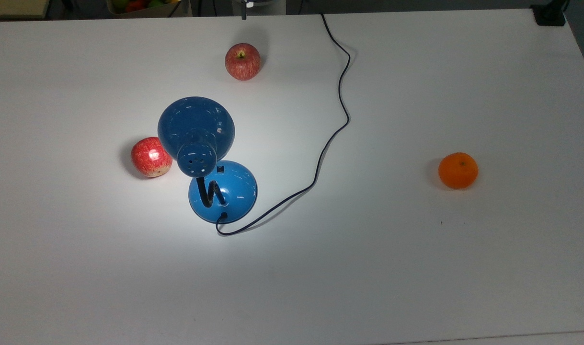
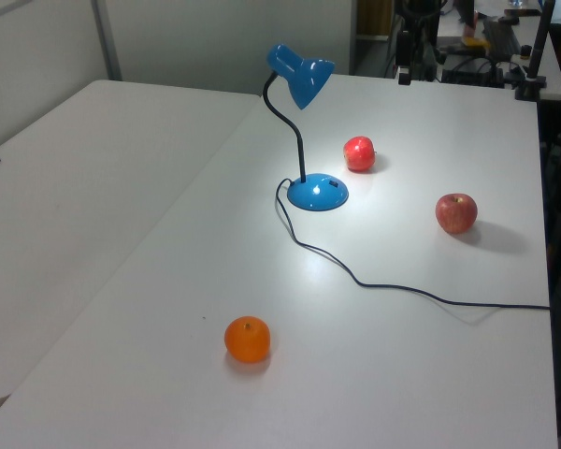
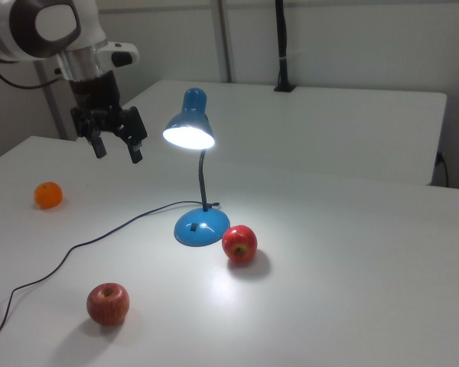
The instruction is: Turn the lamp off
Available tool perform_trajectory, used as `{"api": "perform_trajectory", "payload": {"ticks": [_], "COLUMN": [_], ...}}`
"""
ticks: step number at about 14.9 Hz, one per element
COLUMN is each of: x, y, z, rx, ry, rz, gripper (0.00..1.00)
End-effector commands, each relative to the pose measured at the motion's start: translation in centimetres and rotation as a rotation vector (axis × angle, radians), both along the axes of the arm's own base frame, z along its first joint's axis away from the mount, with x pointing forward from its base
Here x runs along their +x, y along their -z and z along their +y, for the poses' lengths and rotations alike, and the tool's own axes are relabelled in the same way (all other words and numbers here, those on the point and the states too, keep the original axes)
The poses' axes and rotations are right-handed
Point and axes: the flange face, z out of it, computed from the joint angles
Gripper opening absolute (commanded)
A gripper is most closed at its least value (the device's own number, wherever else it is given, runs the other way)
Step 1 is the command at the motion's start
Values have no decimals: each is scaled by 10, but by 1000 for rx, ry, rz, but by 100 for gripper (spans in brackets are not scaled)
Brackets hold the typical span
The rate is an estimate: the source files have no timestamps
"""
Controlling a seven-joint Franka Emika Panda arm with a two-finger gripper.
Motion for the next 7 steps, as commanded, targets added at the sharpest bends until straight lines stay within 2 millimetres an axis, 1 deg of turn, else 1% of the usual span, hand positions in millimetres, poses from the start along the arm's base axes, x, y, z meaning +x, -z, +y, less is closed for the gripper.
{"api": "perform_trajectory", "payload": {"ticks": [1, 7], "x": [-5, -5], "y": [-4, -2], "z": [0, -1], "rx": [-5, -3], "ry": [4, 2], "rz": [12, 18], "gripper": [100, 100]}}
